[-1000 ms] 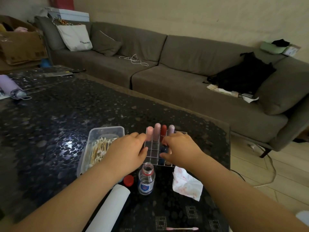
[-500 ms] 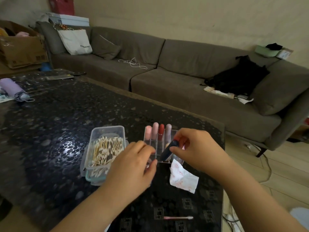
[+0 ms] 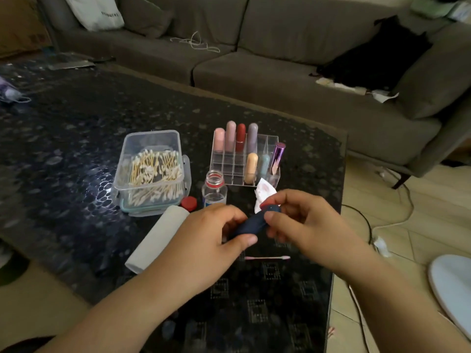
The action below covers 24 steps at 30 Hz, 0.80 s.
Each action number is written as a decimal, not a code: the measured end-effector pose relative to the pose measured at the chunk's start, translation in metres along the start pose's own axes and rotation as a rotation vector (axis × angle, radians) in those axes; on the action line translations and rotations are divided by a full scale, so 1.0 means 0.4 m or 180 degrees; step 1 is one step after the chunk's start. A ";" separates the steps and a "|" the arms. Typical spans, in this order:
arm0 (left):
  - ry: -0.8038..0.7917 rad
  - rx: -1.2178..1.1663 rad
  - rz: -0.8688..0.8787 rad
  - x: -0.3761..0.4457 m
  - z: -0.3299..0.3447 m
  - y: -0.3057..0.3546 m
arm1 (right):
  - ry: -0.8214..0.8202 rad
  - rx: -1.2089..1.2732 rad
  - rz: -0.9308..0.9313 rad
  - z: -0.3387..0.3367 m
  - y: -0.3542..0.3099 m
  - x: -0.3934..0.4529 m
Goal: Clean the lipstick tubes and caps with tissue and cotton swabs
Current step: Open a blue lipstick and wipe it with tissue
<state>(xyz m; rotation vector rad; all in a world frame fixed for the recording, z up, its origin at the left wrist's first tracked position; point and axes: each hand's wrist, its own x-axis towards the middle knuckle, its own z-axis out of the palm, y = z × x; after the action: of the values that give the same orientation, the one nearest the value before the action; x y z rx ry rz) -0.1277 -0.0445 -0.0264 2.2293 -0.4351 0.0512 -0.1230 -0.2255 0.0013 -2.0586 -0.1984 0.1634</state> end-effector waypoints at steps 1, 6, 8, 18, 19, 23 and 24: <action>-0.0049 0.0028 -0.0025 0.001 -0.001 0.002 | -0.0081 0.0071 -0.0009 0.000 0.000 0.000; -0.0160 -0.0049 -0.0218 0.002 -0.009 0.008 | 0.0473 0.0580 0.0112 -0.019 0.013 0.020; -0.0103 -0.0162 -0.0376 0.006 -0.014 -0.001 | 0.0924 0.0956 0.0210 -0.045 0.019 0.035; 0.0009 -0.1167 -0.0601 0.020 -0.017 -0.022 | 0.0006 -0.1813 0.0114 0.030 0.071 0.055; 0.0005 -0.1280 -0.0585 0.019 -0.016 -0.019 | -0.0008 -0.2051 -0.0022 0.037 0.077 0.056; -0.0055 -0.1658 -0.0570 0.014 -0.014 -0.008 | -0.0037 -0.2394 -0.0146 0.047 0.092 0.052; -0.0062 -0.1725 -0.0584 0.014 -0.014 -0.007 | 0.0016 -0.2342 -0.0201 0.048 0.092 0.050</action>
<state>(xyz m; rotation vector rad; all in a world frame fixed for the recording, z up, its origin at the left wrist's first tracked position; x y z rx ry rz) -0.1211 -0.0403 -0.0240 1.7252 -0.2180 -0.1675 -0.1047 -0.2223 -0.0409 -2.7779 -0.3589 0.0452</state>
